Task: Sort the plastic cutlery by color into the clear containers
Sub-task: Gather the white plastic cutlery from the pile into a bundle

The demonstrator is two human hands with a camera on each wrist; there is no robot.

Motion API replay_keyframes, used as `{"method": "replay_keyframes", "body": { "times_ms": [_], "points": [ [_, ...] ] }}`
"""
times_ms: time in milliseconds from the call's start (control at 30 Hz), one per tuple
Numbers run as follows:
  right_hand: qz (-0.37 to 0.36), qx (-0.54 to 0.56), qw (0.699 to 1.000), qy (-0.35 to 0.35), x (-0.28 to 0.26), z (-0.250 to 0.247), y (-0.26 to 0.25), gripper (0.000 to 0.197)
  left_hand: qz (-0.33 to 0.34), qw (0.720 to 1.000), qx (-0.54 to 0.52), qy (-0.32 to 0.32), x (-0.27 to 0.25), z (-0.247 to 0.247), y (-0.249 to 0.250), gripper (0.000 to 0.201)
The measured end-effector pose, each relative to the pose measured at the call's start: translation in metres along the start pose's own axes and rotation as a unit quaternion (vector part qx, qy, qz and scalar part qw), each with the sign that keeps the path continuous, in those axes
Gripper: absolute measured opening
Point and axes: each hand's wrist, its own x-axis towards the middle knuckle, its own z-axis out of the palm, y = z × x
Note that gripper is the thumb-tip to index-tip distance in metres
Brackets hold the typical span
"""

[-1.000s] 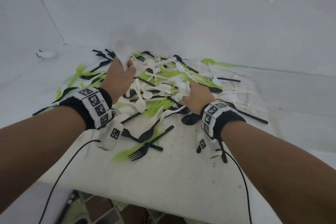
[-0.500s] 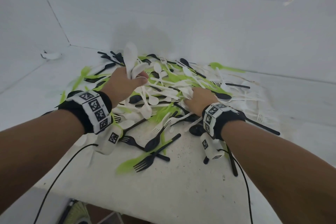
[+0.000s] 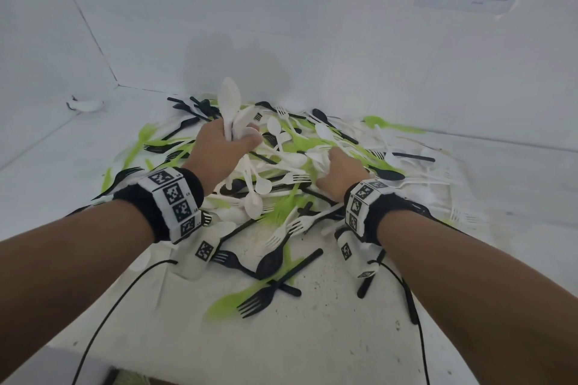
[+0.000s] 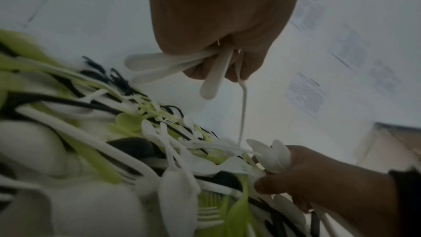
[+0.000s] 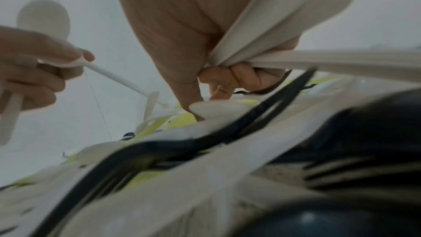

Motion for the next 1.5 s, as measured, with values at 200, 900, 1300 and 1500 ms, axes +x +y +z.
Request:
{"method": "replay_keyframes", "body": {
  "times_ms": [200,900,1300,1500],
  "points": [
    [-0.006,0.111,0.986,0.123,0.003,-0.015,-0.016,0.024,-0.046,0.997,-0.063,-0.003,0.009,0.009,0.005,0.008],
    [-0.085,0.097,0.988,0.083,0.004,0.019,-0.075,0.039,0.18,0.855,0.408,-0.263,-0.006,-0.046,-0.048,0.033],
    [-0.065,-0.084,0.993,-0.06,0.005,0.038,-0.076,0.038,0.336,0.758,0.458,-0.32,0.005,-0.047,-0.088,0.044],
    [-0.03,-0.075,0.996,-0.03,0.006,0.038,-0.07,0.023,0.22,0.842,0.43,-0.239,0.024,-0.044,-0.083,0.022]
  ]
}}
